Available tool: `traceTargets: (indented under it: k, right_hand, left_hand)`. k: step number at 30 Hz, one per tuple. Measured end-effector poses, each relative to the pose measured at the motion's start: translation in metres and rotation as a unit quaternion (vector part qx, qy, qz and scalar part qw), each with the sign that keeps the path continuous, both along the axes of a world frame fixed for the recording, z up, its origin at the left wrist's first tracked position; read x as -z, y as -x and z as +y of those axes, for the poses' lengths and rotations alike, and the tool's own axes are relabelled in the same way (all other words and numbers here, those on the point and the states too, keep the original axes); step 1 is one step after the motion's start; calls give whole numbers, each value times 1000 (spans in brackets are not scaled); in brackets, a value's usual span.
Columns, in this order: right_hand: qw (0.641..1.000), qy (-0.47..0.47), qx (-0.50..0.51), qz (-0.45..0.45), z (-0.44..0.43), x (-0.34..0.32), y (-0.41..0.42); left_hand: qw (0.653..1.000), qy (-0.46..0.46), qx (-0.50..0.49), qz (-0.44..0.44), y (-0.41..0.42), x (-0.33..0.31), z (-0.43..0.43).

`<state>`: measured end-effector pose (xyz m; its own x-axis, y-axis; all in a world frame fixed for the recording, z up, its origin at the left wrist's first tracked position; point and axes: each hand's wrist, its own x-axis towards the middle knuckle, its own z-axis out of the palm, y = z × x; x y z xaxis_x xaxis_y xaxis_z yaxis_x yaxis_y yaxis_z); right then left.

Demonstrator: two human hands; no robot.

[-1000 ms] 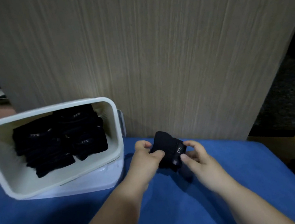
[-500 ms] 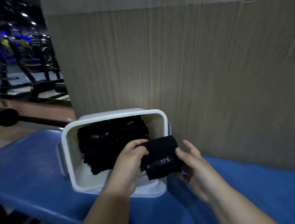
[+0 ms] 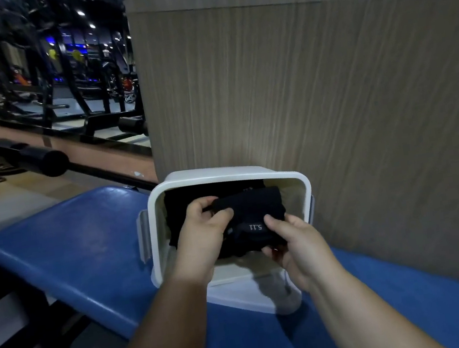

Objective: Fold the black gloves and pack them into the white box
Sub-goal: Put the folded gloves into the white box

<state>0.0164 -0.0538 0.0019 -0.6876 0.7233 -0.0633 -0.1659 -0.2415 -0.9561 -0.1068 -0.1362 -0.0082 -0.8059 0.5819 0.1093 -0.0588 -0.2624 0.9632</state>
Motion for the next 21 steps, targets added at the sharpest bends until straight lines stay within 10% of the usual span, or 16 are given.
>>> traceTargets:
  k: [4,21]
  right_hand:
    - [1000,-6,6,-3,3,-9,18]
    - [997,-31,-2,-70,-15,-29,104]
  left_hand:
    - [987,31,-116,109,17,2,-4]
    - [990,101,-94,39,35,17,-11]
